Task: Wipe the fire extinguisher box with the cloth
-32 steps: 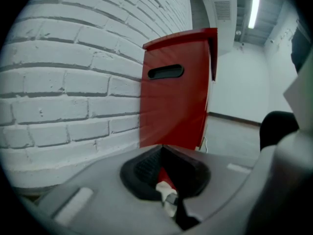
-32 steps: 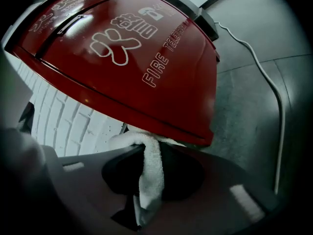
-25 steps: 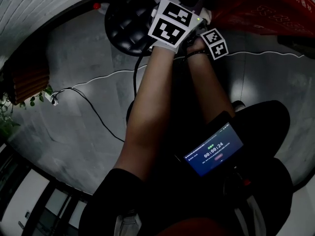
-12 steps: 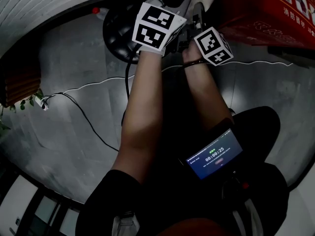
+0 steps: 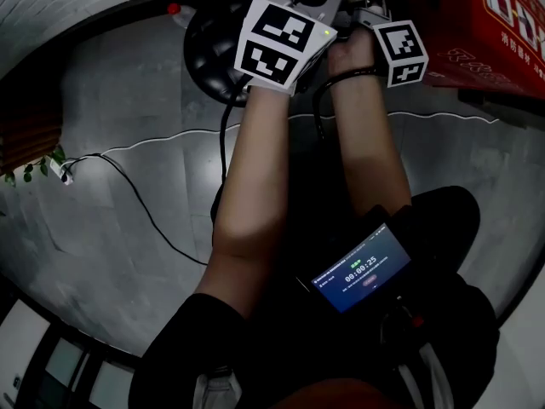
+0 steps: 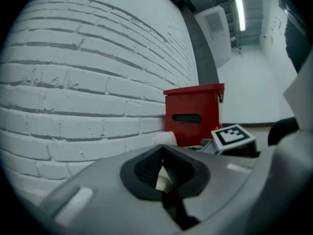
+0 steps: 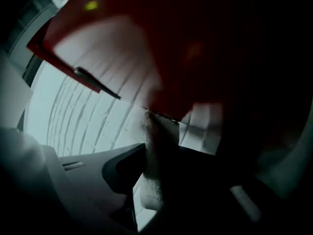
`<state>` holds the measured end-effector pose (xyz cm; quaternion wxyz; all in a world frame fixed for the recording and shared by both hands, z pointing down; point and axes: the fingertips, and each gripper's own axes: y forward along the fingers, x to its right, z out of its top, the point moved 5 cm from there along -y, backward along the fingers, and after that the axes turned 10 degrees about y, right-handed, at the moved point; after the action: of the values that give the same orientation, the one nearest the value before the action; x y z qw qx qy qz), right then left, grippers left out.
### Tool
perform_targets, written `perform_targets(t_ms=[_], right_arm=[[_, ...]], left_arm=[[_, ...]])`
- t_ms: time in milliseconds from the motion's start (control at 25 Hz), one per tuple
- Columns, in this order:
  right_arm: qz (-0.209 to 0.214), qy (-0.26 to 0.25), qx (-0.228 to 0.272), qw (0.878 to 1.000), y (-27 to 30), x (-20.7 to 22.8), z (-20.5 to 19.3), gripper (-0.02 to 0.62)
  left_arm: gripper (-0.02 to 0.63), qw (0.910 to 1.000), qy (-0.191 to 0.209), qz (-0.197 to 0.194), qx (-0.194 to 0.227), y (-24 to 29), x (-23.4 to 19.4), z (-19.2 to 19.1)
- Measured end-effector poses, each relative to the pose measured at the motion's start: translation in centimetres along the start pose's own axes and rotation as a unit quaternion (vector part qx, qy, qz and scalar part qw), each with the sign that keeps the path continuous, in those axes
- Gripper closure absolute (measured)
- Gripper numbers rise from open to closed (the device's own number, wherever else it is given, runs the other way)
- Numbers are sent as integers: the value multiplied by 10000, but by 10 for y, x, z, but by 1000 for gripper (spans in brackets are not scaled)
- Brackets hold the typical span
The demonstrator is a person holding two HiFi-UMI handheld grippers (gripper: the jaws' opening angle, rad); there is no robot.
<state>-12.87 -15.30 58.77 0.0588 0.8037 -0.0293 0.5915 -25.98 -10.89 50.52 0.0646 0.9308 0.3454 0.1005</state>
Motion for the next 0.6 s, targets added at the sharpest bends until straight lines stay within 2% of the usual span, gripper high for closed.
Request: perform_targets(t_ms=[80, 320, 600], right_arm=[[-185, 410, 203, 9988, 2, 18, 4, 514], [-537, 846, 578, 9933, -7, 53, 8, 514], [-1020, 1159, 598, 9862, -18, 100, -3, 512]], left_arm=[[607, 10000, 1, 27, 18, -4, -2, 1], [607, 9999, -34, 75, 76, -16, -8, 3], [607, 10000, 46, 23, 5, -15, -1, 3]])
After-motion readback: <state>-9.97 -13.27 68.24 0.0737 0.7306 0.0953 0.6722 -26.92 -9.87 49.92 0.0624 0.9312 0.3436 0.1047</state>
